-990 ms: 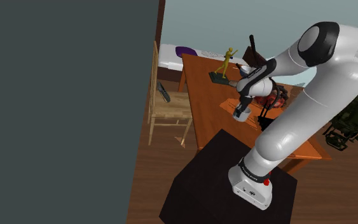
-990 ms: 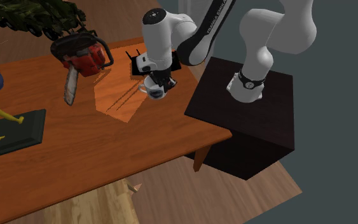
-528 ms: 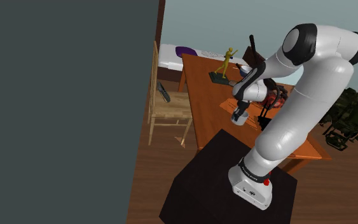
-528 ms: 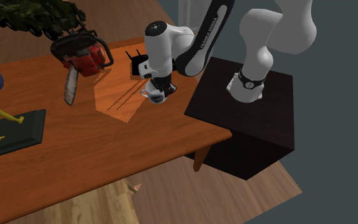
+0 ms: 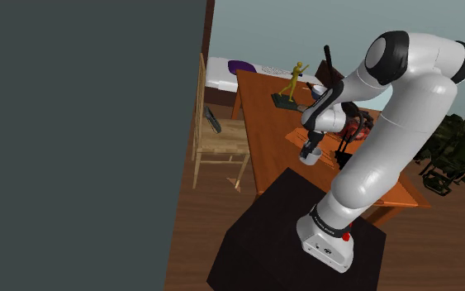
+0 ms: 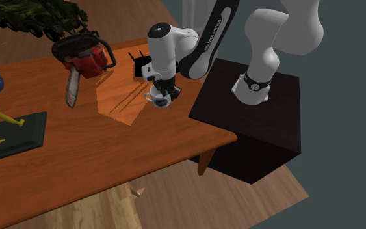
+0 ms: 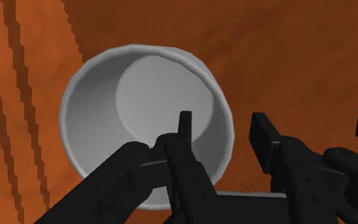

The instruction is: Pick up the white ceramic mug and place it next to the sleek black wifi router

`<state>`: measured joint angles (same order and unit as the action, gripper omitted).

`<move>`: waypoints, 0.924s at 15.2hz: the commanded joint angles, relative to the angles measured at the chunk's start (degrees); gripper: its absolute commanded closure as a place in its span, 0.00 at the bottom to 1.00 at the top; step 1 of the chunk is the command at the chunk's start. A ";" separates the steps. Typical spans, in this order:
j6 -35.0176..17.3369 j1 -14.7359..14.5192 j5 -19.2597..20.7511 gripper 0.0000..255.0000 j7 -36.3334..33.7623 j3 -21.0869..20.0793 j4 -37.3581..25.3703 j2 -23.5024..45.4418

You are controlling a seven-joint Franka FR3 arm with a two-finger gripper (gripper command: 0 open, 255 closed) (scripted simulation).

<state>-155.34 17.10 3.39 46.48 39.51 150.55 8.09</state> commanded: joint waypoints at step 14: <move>9.38 -1.95 11.11 0.00 -8.03 2.83 -0.81 -10.29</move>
<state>-146.04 15.14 14.40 38.52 42.34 149.75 -2.13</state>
